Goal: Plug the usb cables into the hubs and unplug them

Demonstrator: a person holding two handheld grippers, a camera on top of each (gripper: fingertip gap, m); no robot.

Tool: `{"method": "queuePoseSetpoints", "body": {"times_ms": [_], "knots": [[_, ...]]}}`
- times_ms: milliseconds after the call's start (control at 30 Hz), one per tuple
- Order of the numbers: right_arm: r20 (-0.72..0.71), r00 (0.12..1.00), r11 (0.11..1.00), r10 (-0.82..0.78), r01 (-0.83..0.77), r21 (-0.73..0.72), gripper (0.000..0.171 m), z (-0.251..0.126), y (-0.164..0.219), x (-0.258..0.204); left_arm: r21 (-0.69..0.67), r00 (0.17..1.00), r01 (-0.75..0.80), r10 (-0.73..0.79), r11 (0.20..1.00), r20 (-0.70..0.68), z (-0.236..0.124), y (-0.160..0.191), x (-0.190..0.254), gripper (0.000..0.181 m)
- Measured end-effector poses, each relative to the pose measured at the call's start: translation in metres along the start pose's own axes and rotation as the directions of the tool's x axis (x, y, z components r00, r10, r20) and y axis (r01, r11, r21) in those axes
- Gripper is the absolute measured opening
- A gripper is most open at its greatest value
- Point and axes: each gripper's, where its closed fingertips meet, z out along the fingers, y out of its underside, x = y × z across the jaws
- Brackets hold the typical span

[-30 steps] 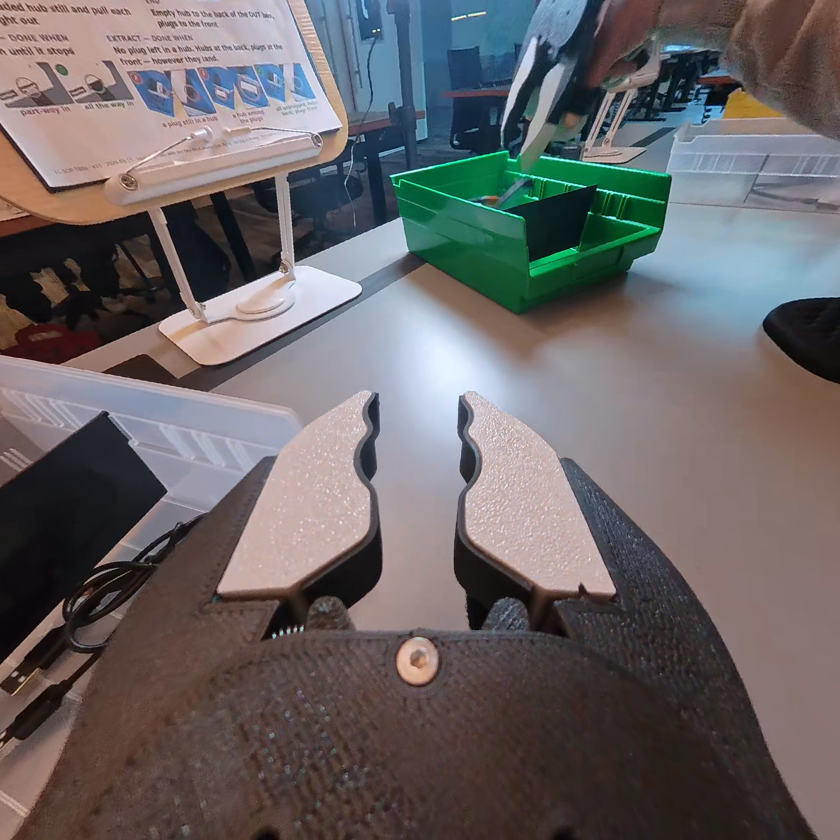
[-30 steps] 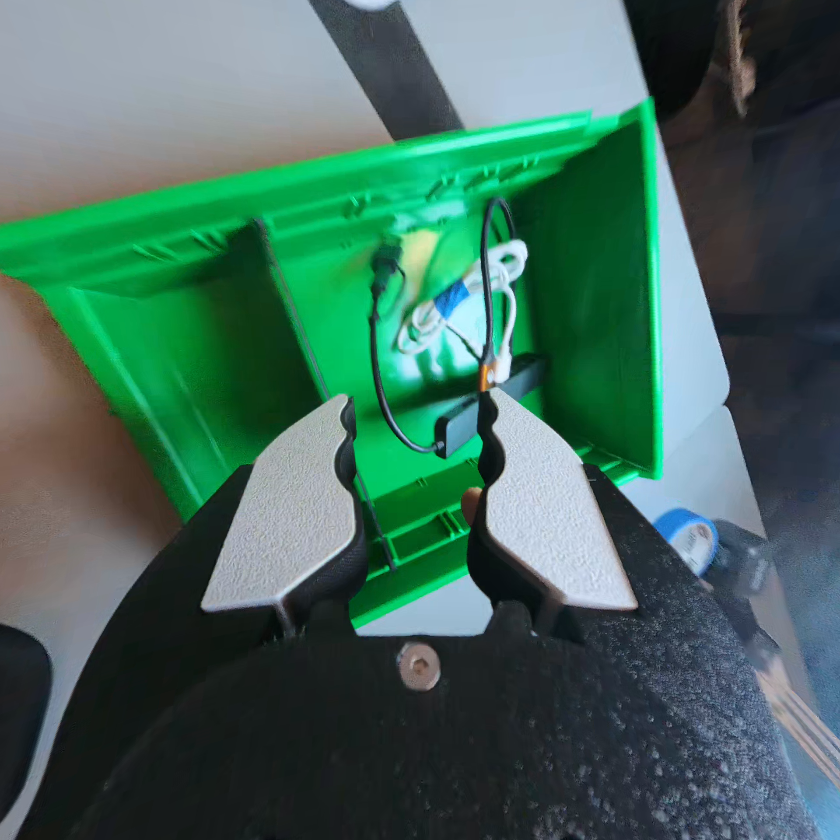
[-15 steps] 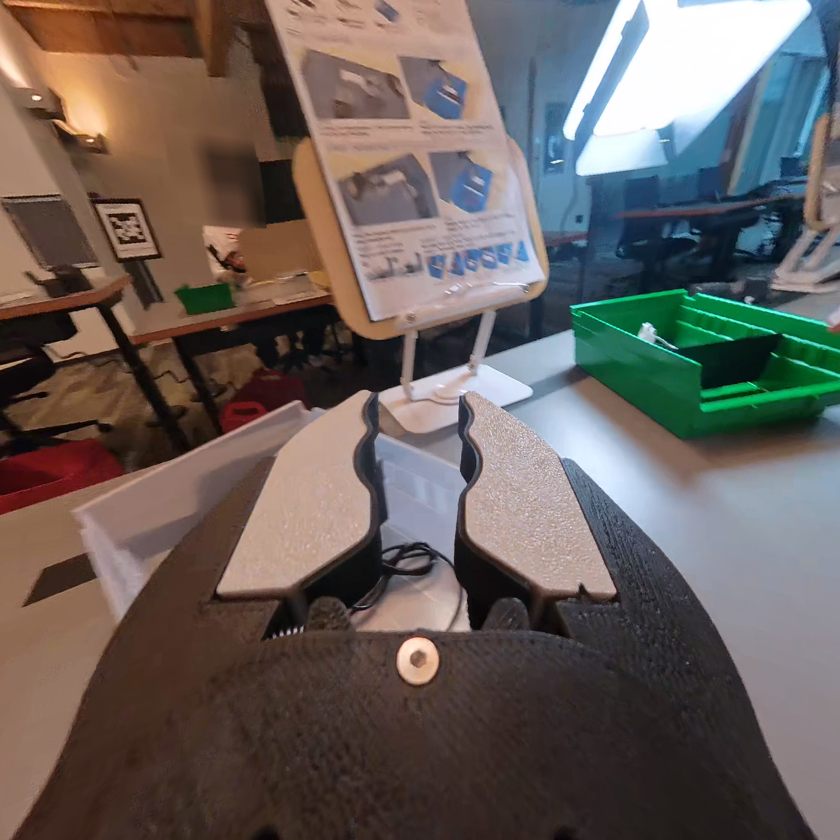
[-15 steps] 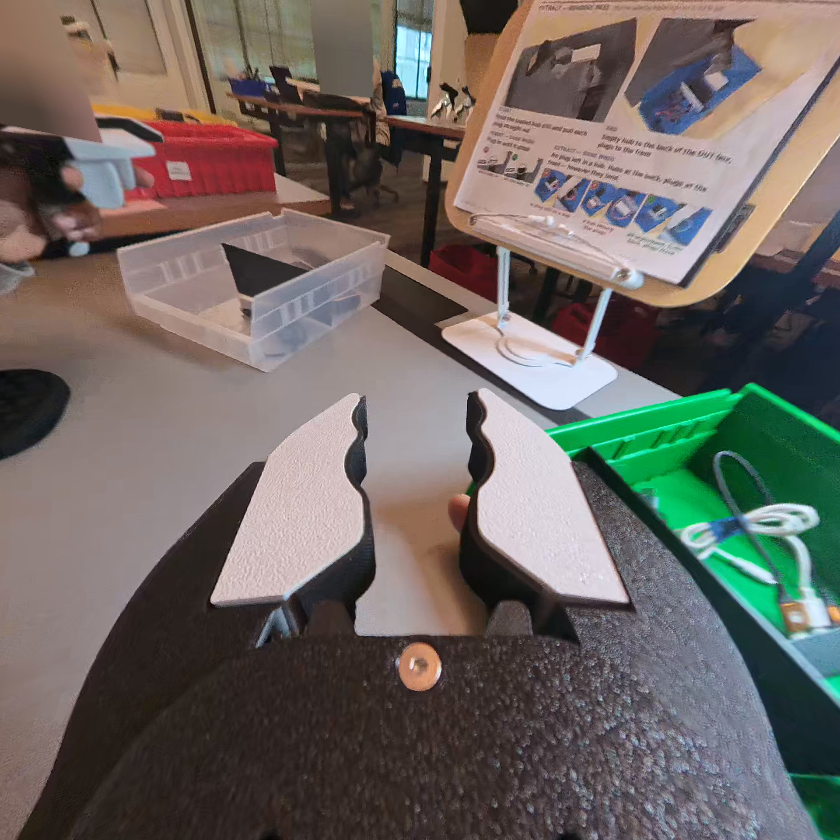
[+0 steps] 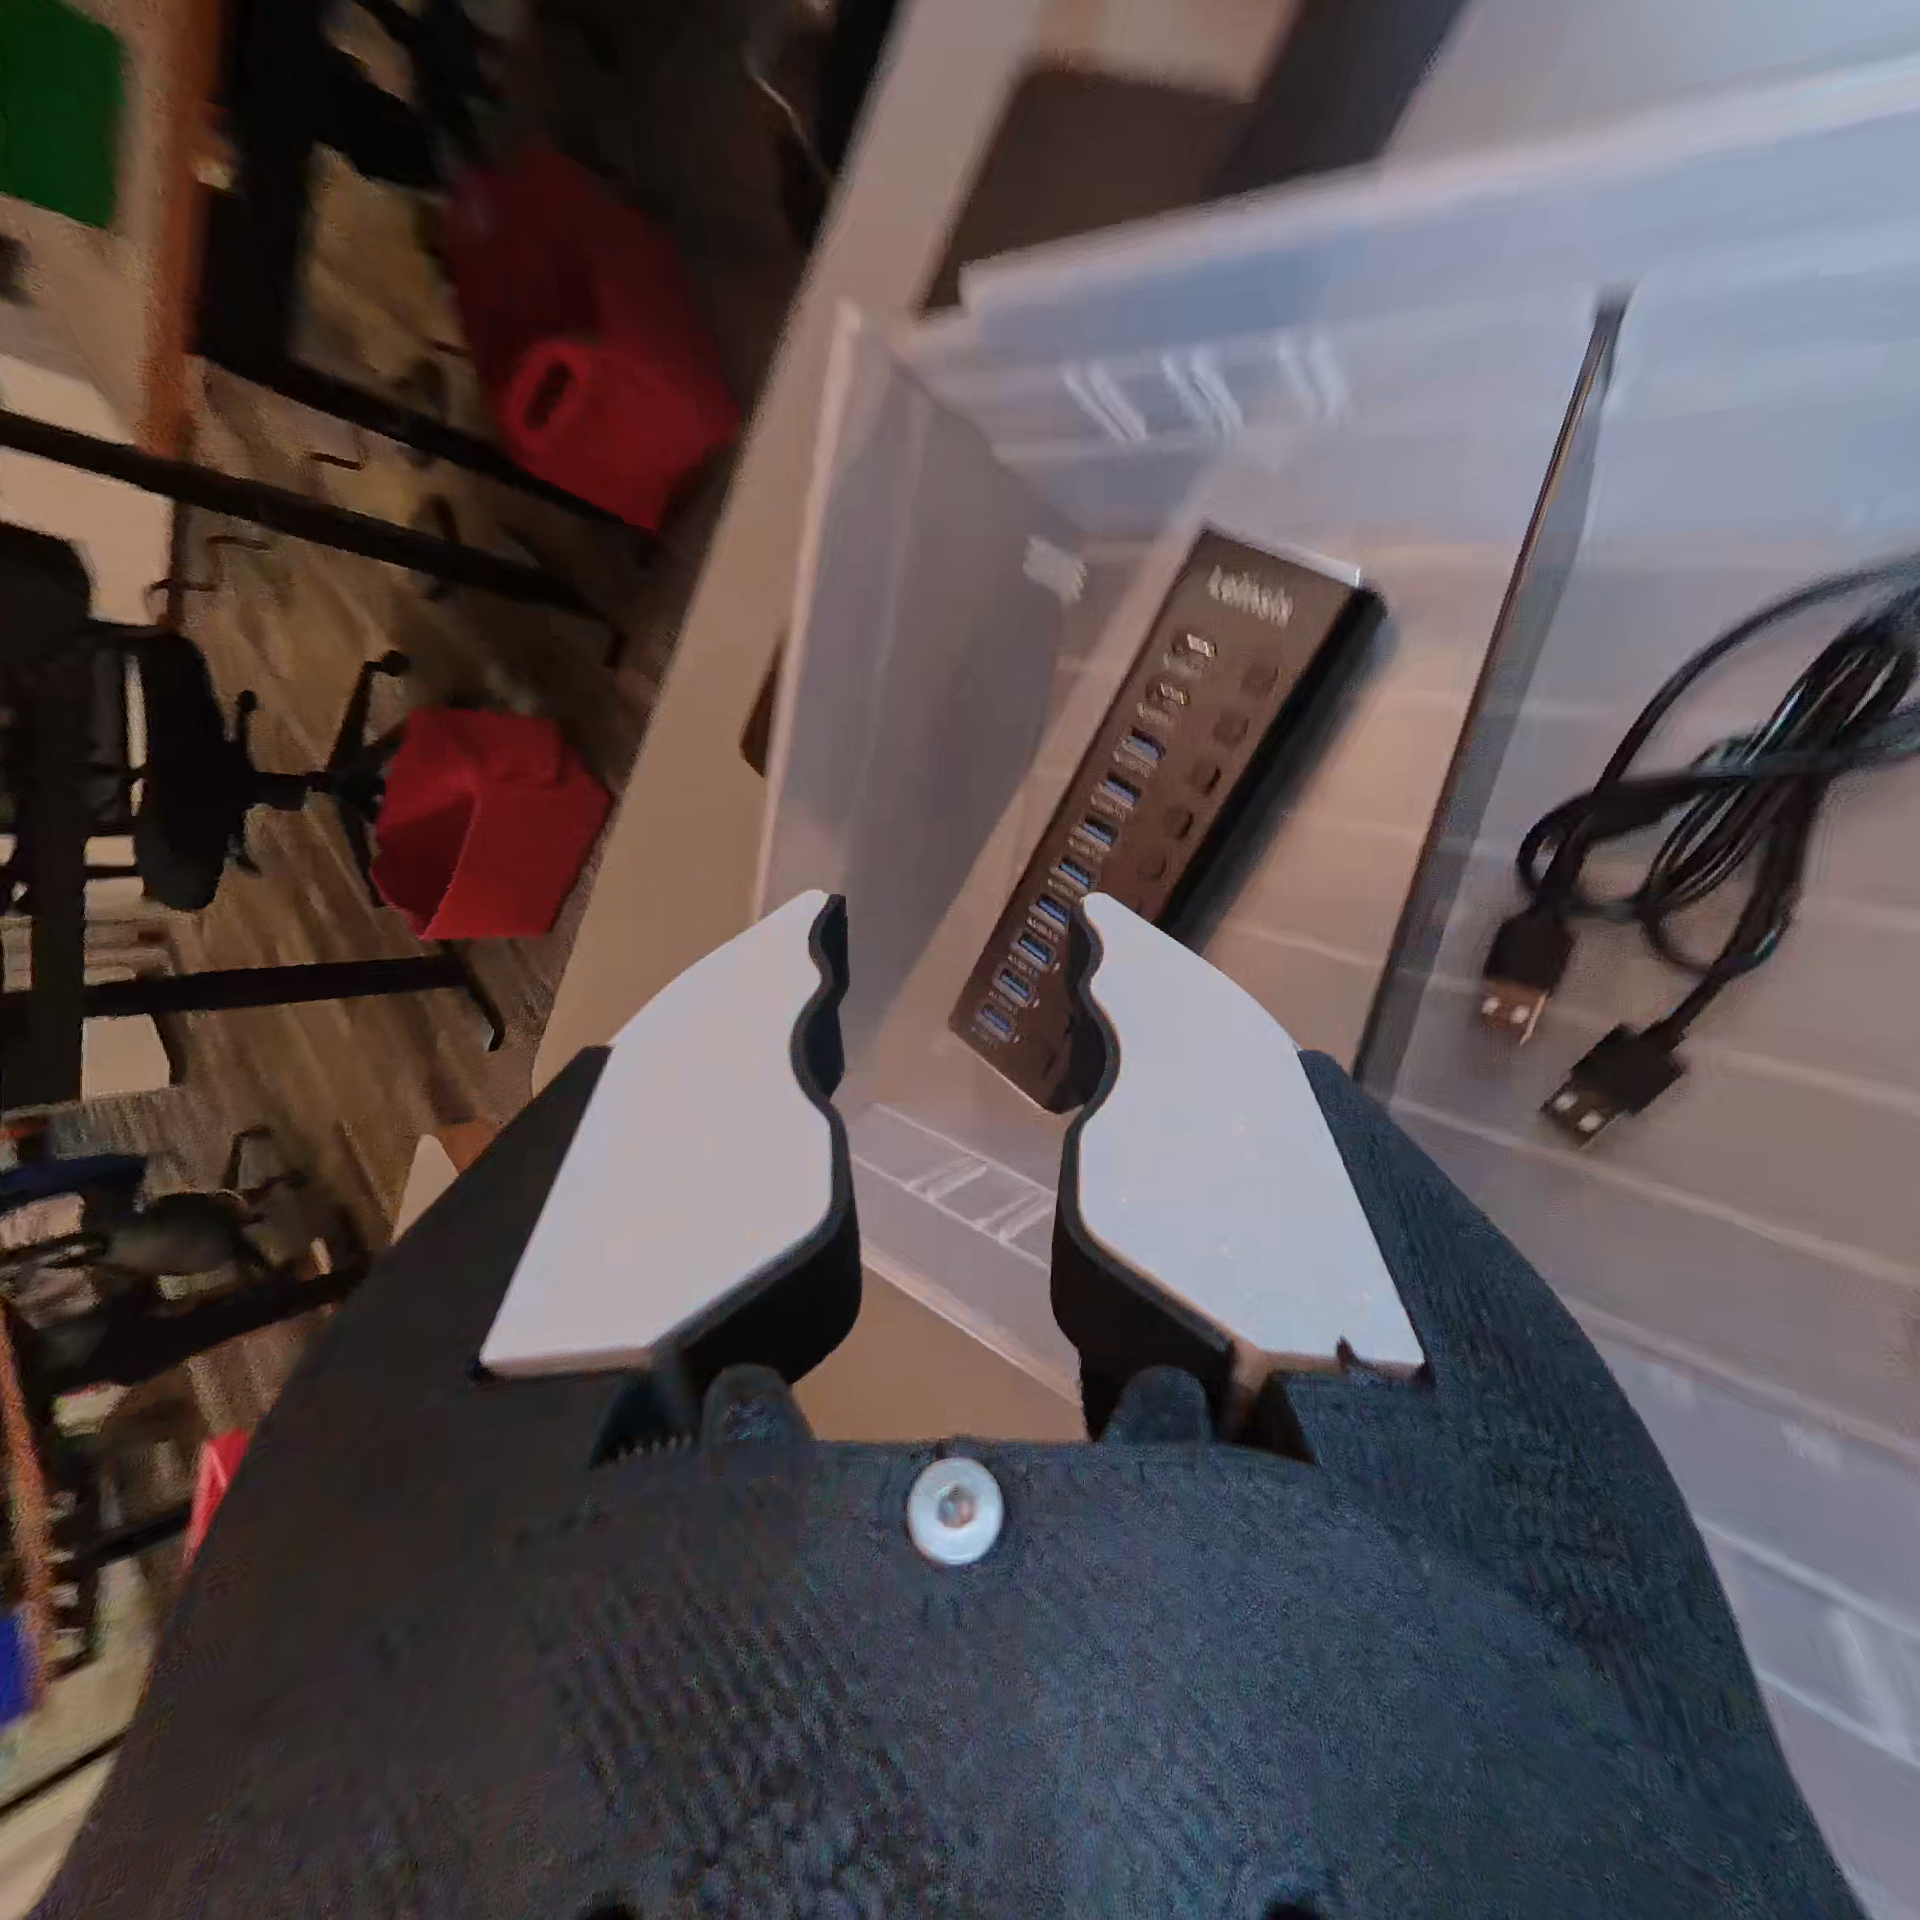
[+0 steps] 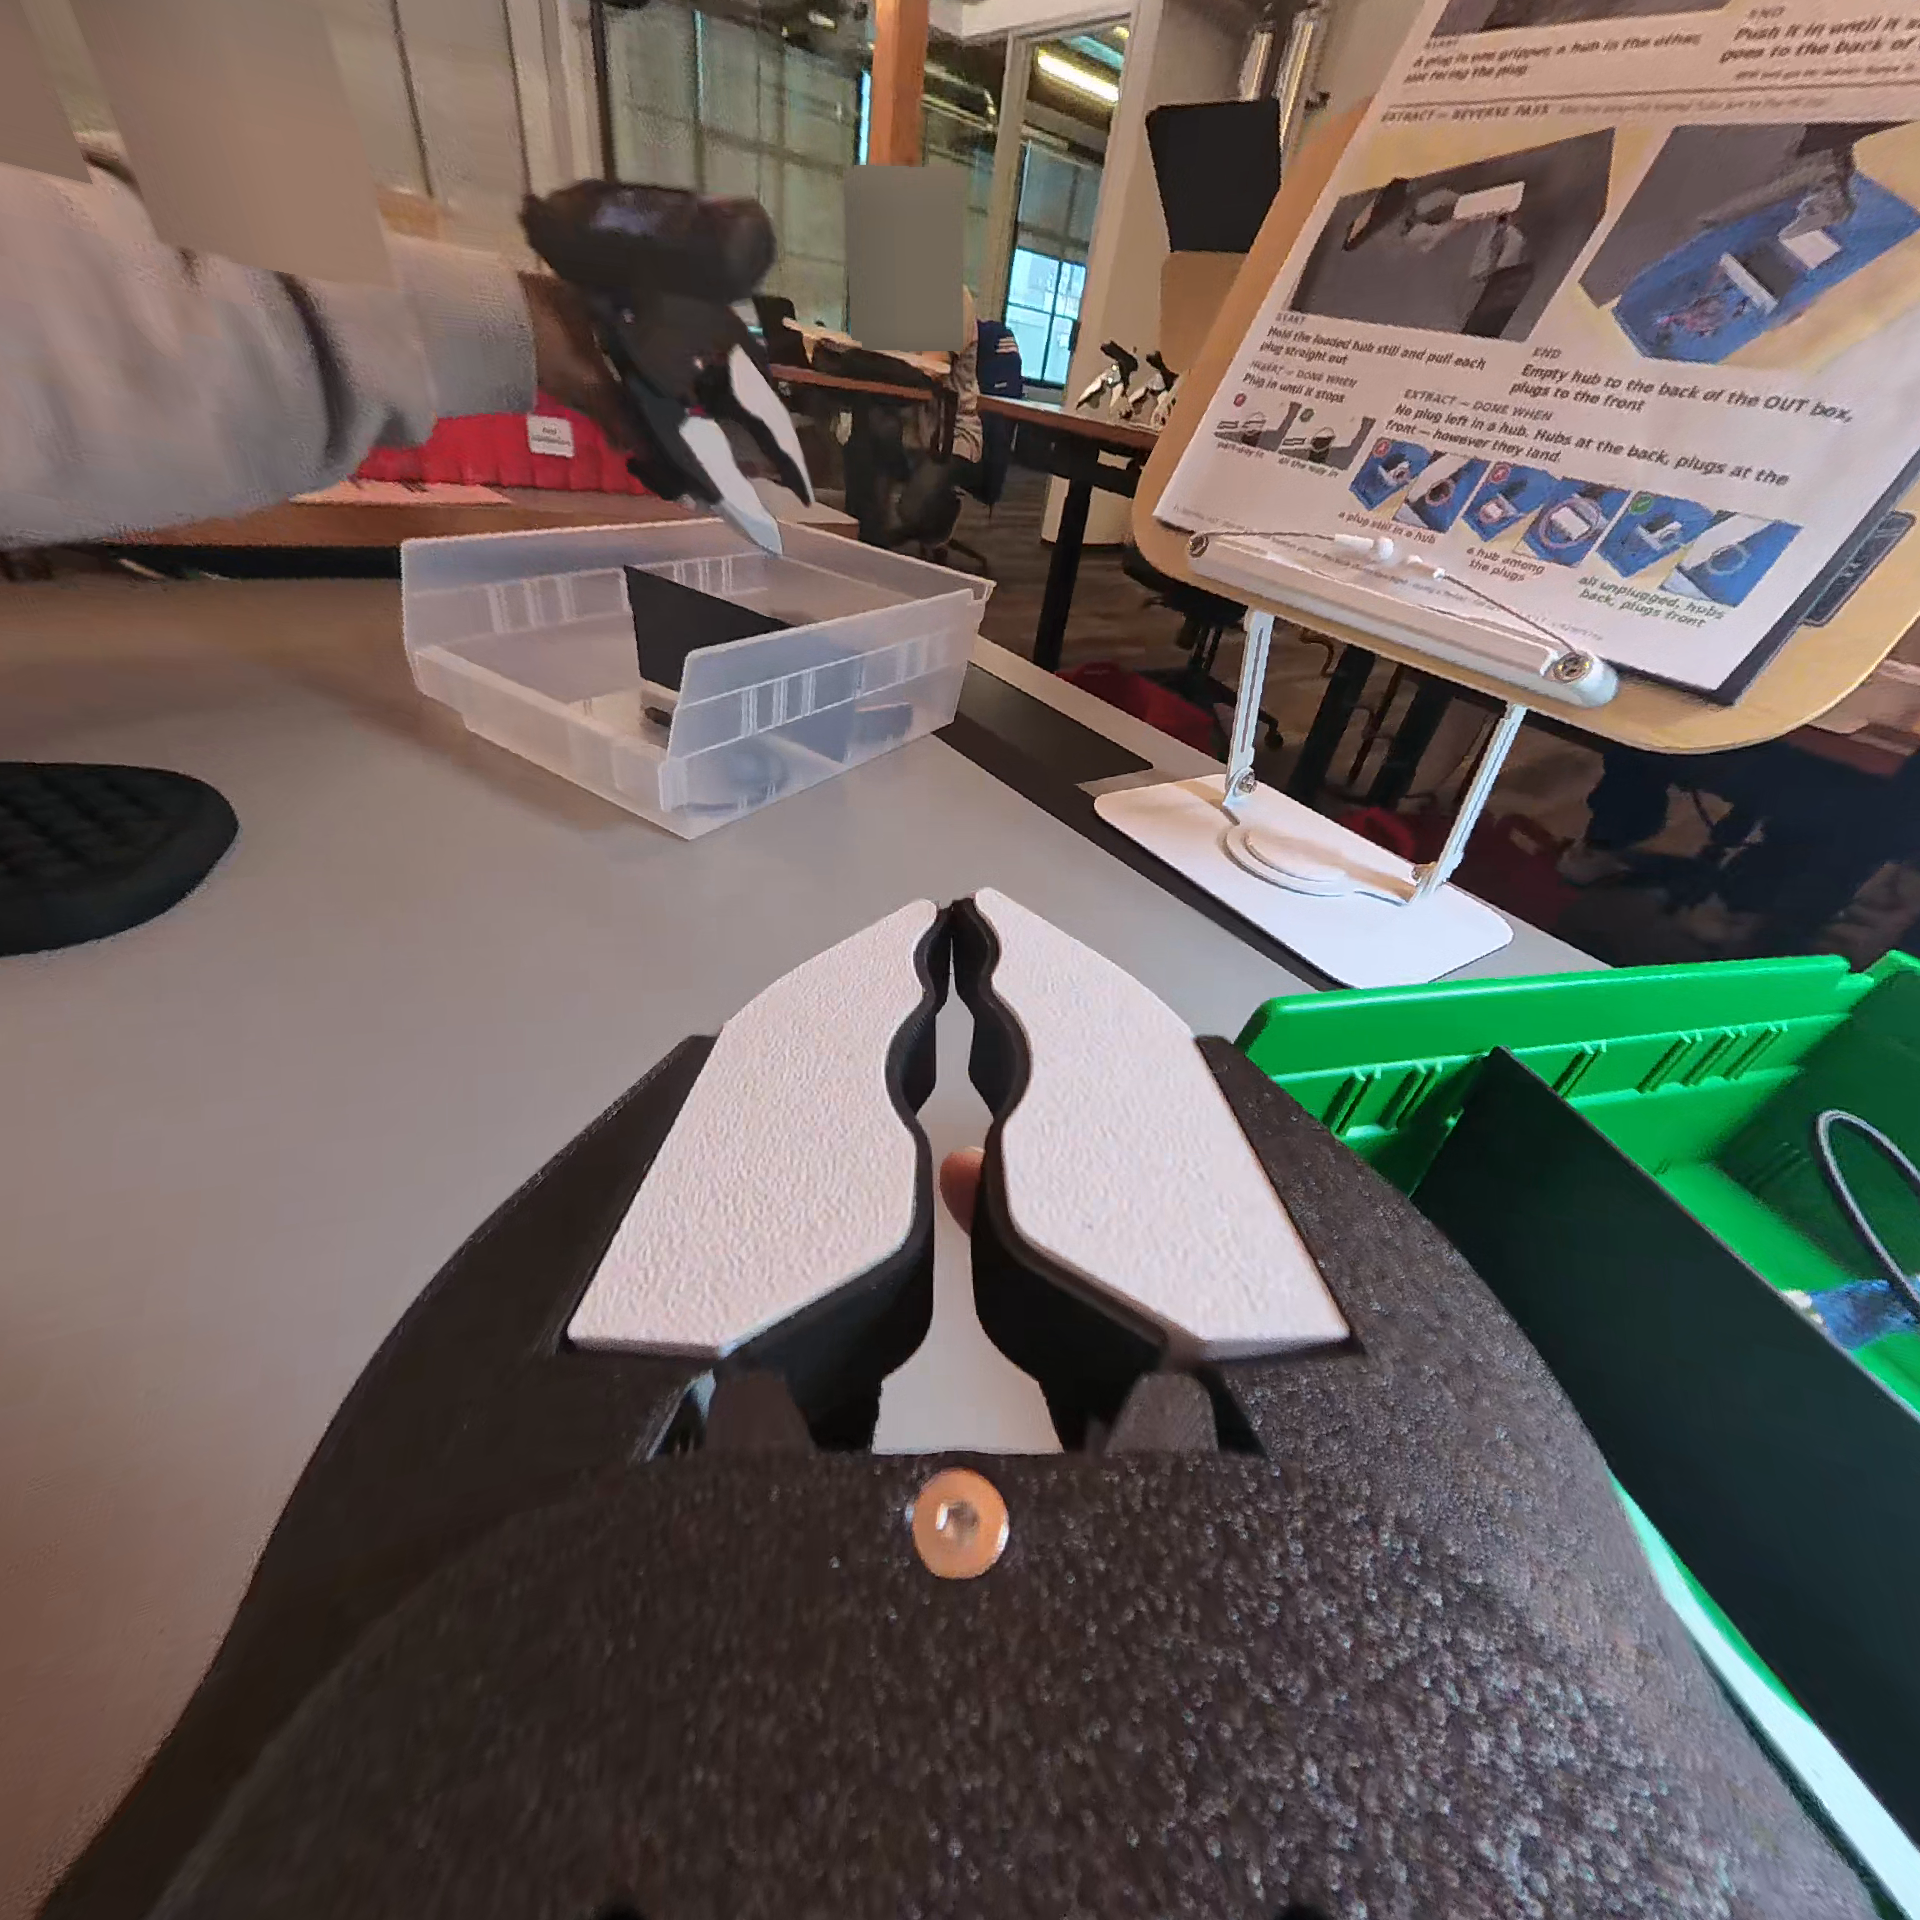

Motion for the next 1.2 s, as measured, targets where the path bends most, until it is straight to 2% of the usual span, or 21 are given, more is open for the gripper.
{"method": "queuePoseSetpoints", "body": {"times_ms": [33, 167, 333, 533, 700, 800, 867, 1000, 1100, 1200], "knots": [[0.006, 1.000, 1.000, -0.001, 0.001, -0.007, 0.001, 0.000, 0.003, -0.001, -0.048, 0.997, -0.055, 0.052, 0.997, -0.054, 0.014, 0.005, 0.004, 0.041], [0.047, 0.999, 0.999, 0.027, -0.025, -0.036, 0.007, -0.002, 0.015, -0.003, -0.183, 0.943, -0.225, 0.167, 0.957, -0.288, 0.054, 0.020, 0.028, 0.044], [0.096, 0.992, 0.996, 0.080, -0.075, -0.055, 0.009, 0.001, 0.026, -0.002, -0.285, 0.850, -0.338, 0.161, 0.897, -0.502, 0.078, 0.034, 0.050, 0.056], [0.139, 0.983, 0.990, 0.122, -0.110, -0.085, 0.010, 0.005, 0.037, -0.006, -0.281, 0.804, -0.314, 0.097, 0.907, -0.586, 0.096, 0.034, 0.059, 0.061], [0.139, 0.987, 0.992, 0.079, -0.065, -0.106, 0.010, 0.003, 0.040, -0.008, -0.245, 0.846, -0.276, 0.114, 0.929, -0.520, 0.093, 0.029, 0.054, 0.059], [0.145, 0.987, 0.993, 0.075, -0.062, -0.097, 0.010, 0.002, 0.036, -0.011, -0.174, 0.889, -0.174, 0.078, 0.969, -0.452, 0.073, 0.013, 0.038, 0.059], [0.149, 0.986, 0.994, 0.069, -0.056, -0.089, 0.010, 0.002, 0.033, -0.013, -0.108, 0.910, -0.108, 0.054, 0.988, -0.411, 0.048, -0.002, 0.024, 0.059], [0.156, 0.987, 0.997, 0.042, -0.031, -0.071, 0.010, 0.002, 0.026, -0.021, 0.175, 0.943, -0.007, 0.065, 0.984, -0.327, -0.027, -0.066, 0.019, 0.059], [0.161, 0.986, 0.997, 0.037, -0.026, -0.072, 0.015, 0.006, 0.022, -0.031, 0.417, 0.940, 0.028, 0.118, 0.908, -0.320, -0.088, -0.124, 0.060, 0.059], [0.198, 0.979, 0.997, 0.043, -0.030, -0.069, 0.027, 0.013, 0.016, -0.051, 0.590, 0.926, 0.070, 0.168, 0.804, -0.339, -0.132, -0.171, 0.135, 0.059]]}}
